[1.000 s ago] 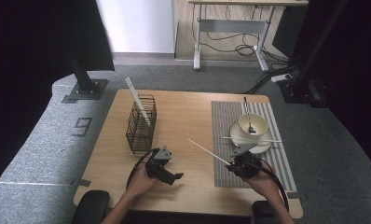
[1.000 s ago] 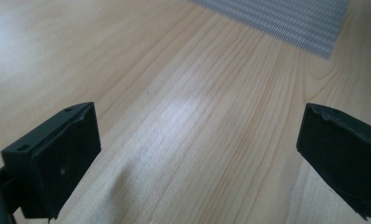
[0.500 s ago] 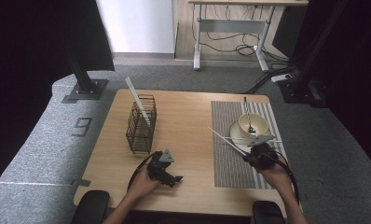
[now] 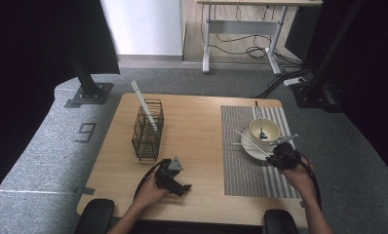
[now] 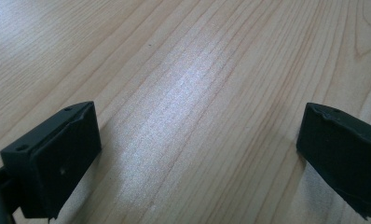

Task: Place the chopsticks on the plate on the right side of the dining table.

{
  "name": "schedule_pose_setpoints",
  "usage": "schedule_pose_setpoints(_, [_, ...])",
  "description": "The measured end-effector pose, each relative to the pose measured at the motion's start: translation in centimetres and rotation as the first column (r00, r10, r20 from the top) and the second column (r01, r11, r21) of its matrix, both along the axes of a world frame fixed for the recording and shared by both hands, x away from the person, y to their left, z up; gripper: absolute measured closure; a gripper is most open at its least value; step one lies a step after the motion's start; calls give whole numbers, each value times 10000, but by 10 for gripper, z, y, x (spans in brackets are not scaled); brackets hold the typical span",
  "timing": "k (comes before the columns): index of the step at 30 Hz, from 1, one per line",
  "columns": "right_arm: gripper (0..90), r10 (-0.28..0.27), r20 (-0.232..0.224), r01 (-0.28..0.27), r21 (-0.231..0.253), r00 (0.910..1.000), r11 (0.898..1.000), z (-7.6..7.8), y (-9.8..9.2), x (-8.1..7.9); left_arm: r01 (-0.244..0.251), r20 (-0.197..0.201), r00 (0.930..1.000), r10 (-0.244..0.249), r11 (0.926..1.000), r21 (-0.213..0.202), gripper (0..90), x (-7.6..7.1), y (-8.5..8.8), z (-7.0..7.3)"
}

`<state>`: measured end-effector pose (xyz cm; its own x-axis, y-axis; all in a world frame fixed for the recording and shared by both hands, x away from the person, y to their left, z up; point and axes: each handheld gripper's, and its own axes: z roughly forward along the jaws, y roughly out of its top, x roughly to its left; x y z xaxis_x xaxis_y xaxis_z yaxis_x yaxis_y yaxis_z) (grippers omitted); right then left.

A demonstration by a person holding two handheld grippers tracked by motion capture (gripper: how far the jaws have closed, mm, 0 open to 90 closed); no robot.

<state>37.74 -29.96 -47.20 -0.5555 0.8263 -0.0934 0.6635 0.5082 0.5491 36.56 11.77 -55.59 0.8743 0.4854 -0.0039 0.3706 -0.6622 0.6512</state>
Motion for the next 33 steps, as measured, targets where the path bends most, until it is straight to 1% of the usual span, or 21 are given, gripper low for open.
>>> schedule_pose_setpoints(10, [822,-66,-152,61,-293,9999,9996,-12,-12,16,0,5,10000,0,10000,4,0,0,0,0])
schedule_pose_setpoints(18, [816,-122,-238,120,-97,9996,9999,-20,-20,26,1,4,10000,-1,10000,3,0,0,0,0])
schedule_pose_setpoints(24, [782,-284,-270,278,-221,9992,9994,-24,-25,32,-17,-11,10000,17,10000,-7,0,0,0,0])
schedule_pose_setpoints(27, [759,-334,-208,328,-268,9992,9991,-26,-28,34,-16,-11,10000,16,10000,-7,0,0,0,0])
schedule_pose_setpoints(30, [736,-498,-136,493,-304,9987,9983,-27,-31,36,-20,-10,10000,20,10000,-3,0,0,0,0])
schedule_pose_setpoints(33, [726,-655,-187,648,-339,9977,9973,-28,-33,37,-27,-11,10000,27,10000,-9,0,0,0,0])
